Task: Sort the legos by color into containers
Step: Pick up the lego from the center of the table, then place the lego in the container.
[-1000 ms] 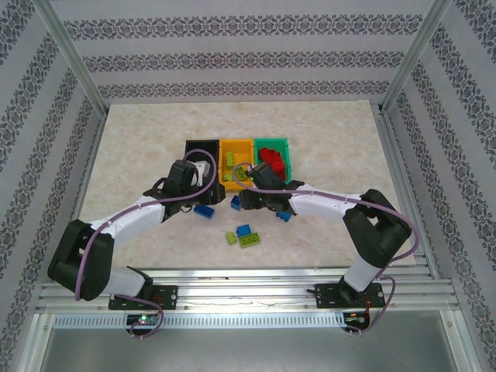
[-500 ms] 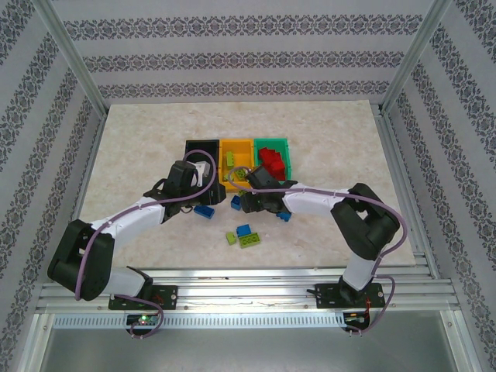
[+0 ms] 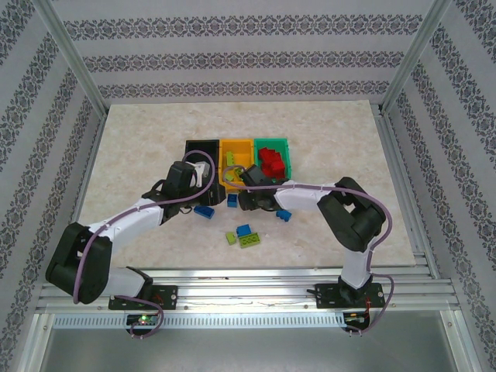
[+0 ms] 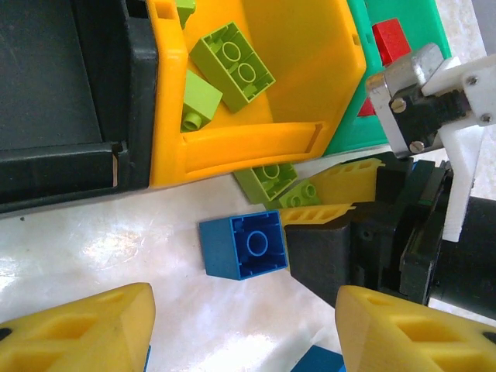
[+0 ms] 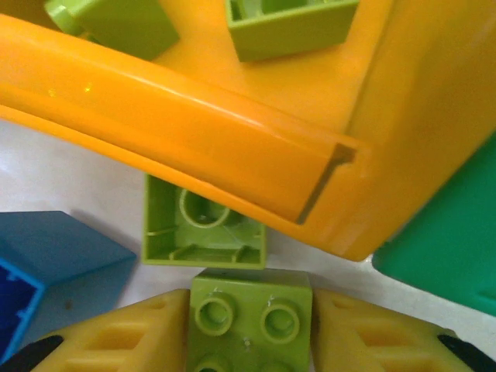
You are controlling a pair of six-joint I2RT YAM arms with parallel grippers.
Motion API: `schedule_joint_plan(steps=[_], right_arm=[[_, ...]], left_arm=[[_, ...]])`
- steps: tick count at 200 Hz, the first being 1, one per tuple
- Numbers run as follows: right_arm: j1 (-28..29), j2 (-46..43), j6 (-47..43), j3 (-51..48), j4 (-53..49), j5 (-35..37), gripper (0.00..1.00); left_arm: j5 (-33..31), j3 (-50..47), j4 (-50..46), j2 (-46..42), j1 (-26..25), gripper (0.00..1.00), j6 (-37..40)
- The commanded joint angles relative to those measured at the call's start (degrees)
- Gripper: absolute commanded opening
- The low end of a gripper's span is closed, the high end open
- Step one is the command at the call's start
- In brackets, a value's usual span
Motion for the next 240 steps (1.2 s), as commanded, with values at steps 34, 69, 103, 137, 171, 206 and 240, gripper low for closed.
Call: schedule_joint_plan(steps=[34,69,103,137,171,206,240], right_arm=[[3.07,1.90,1.51,1.84,-2.25,-0.25,0.39],[2.82,-1.51,1.78,-0.21,-0.53,0.20,0.35],[2.23,-7.69,1.56,-2.50,3.10,0.97,0.35],[-0.19,-10.16,1.61,-0.58,5.82,-0.11,0.35],[-3.48,-5.66,3.01,6.24,5.86,-2.26,0.36],[-5.42,-0.06,4.29,13.13,5.01,-4.63,0.39],[-6.26,2.16,4.05,16.08,3.42,-6.08,0.52]], left_arm=[[-0.89,-0.29,0.76,-2.04,0.95,0.63,-0.21],[-1.39,-0.67,0.74,-2.22,1.01,0.63,-0.04],[-1.27,-1.29,1.41,-2.22,1.05,0.63,-0.51],[-0.95,-1.47,1.99,-2.15,1.01,0.63,-1.06],[-1.22,-1.46,1.18,-2.37,1.01,0.63,-0.65],[-1.66,-2.32,0.48,-4.08,1.05,0.63,-0.77],[-1.99,-2.63,-0.22,-5.26,1.14,0.63,-1.00]])
